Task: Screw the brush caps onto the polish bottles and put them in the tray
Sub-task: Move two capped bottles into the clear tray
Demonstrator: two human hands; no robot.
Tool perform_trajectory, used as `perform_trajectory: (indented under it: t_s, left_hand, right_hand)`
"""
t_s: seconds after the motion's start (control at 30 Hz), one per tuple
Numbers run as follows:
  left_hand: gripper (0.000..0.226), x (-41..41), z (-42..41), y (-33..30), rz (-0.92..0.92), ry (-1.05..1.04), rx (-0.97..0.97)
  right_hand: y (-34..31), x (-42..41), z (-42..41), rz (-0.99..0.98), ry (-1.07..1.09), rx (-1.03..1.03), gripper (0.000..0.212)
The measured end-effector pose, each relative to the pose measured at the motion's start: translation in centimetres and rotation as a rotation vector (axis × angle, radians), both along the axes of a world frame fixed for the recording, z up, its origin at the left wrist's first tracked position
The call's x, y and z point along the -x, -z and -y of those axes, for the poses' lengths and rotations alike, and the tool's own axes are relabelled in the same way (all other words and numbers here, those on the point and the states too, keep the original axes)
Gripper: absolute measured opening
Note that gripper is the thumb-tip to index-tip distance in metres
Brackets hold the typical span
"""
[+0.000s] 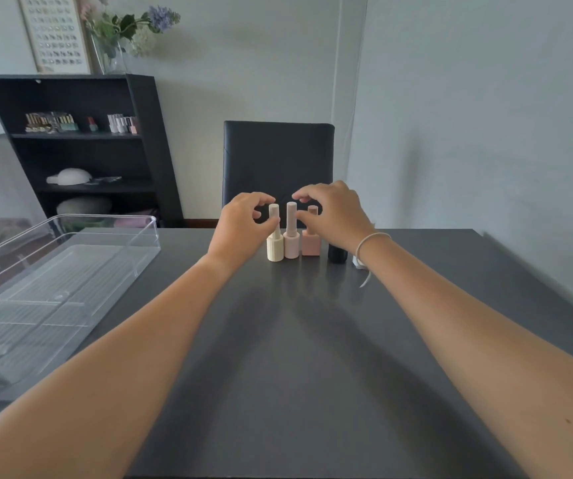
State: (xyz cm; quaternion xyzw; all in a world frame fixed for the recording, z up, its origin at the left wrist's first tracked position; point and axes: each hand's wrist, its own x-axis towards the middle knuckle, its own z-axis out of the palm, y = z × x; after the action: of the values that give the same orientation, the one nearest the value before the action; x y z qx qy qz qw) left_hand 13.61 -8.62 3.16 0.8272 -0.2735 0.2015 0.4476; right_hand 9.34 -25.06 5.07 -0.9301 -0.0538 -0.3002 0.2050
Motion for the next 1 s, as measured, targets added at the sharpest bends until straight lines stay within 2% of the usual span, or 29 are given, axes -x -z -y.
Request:
perform_trajectory:
  t_s: [0.43,0.73,1.0]
  left_hand:
    - [0.006,-1.1,0.5,0.2,-0.056,0.057,0.166]
    - [0.006,-1.1,-1.1,-0.3,-0.018,-0.001,0.187]
    - [0.006,-1.2,-6.9,-4.9,0.099,-0.098,0.18]
  right_hand:
    - [0.4,-1.6,-1.2,0.04,0.019,-0.022,0.007]
    - [-0.2,-1.2,-2.6,0.035,0.015,-0.051,0.009]
    - [-3.4,-1.0,-7.2,0.09,-0.047,-0.132,0.01]
